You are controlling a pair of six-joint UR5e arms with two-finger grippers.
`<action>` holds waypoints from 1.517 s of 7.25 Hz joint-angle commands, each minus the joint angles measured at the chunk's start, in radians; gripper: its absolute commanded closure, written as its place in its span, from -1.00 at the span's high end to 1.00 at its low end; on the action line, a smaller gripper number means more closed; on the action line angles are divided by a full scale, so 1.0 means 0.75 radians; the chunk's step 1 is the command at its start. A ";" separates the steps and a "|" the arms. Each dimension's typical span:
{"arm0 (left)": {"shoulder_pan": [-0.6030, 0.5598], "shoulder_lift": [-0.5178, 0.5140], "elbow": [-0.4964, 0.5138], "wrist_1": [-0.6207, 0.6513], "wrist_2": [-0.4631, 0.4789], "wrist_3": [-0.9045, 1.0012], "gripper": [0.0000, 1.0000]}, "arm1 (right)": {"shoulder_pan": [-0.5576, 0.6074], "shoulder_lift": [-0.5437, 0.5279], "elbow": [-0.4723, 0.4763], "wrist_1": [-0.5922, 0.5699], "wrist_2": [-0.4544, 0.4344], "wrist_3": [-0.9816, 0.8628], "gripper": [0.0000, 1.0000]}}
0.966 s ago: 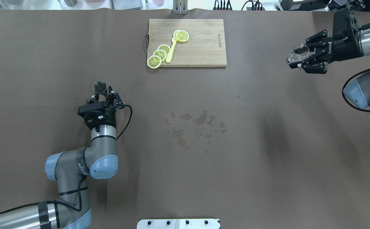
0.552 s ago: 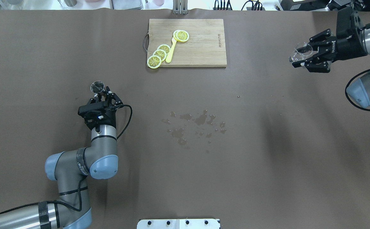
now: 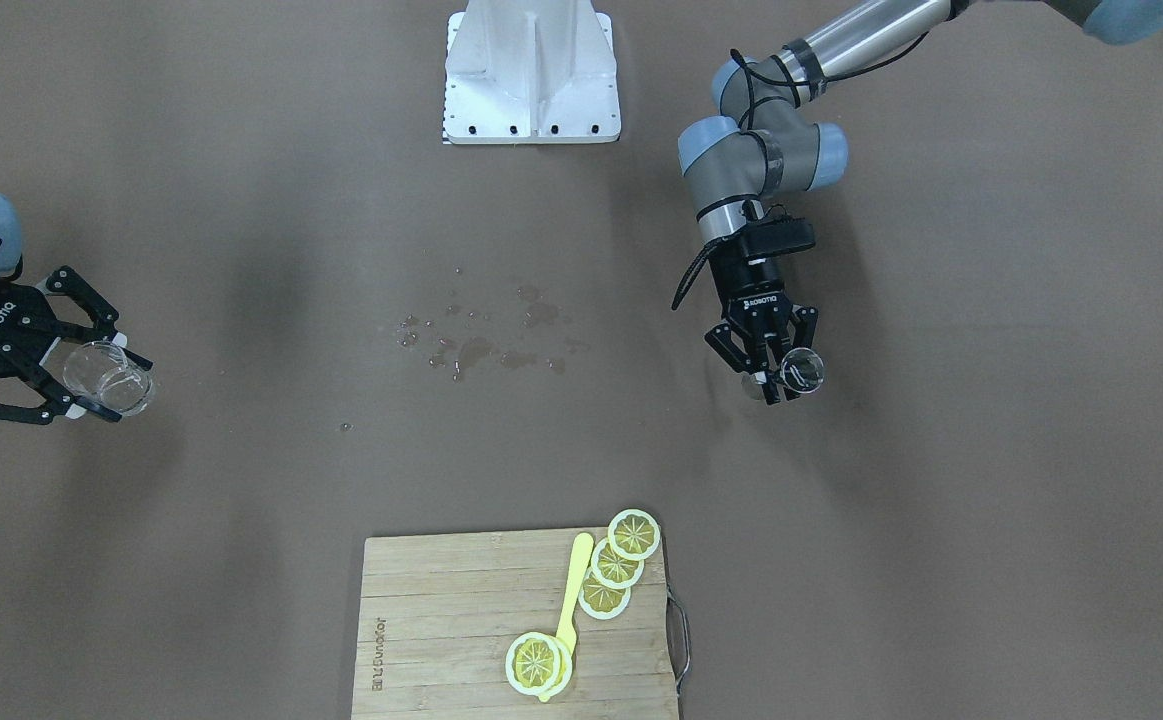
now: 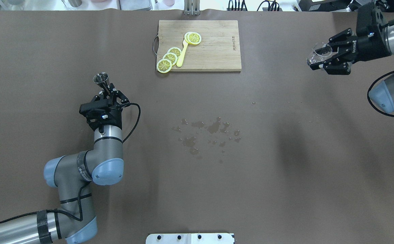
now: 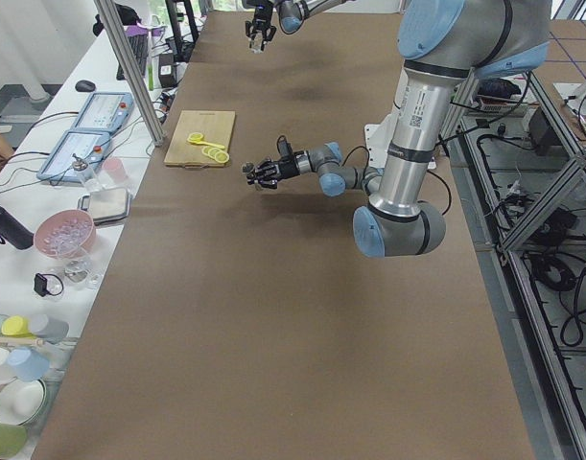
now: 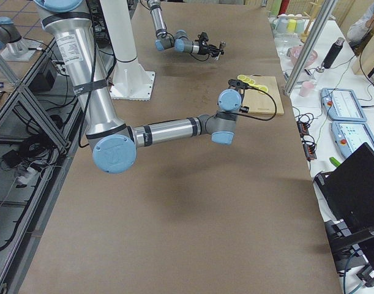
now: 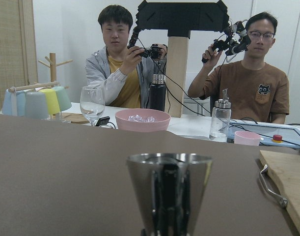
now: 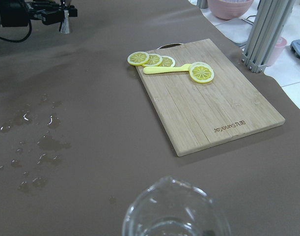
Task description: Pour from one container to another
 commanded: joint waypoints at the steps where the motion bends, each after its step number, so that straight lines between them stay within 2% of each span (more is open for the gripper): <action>1: -0.041 0.004 -0.043 -0.001 0.001 0.047 -0.89 | -0.003 0.000 0.032 -0.040 -0.007 -0.003 -1.00; 4: -0.064 0.006 -0.076 -0.001 0.001 0.057 -1.00 | -0.021 -0.002 0.034 -0.042 -0.048 -0.006 -1.00; 7: -0.045 -0.065 -0.080 -0.062 -0.013 0.475 -1.00 | -0.054 -0.002 0.034 -0.042 -0.120 -0.006 -1.00; 9: -0.035 -0.132 -0.074 -0.068 -0.056 0.651 -1.00 | -0.070 0.000 0.036 -0.042 -0.120 -0.006 -1.00; 10: -0.007 -0.139 -0.078 -0.141 -0.060 0.729 -1.00 | -0.072 -0.002 0.038 -0.042 -0.120 -0.006 -1.00; 11: 0.008 -0.151 -0.072 -0.267 -0.160 0.851 -1.00 | -0.080 -0.004 0.038 -0.042 -0.126 -0.006 -1.00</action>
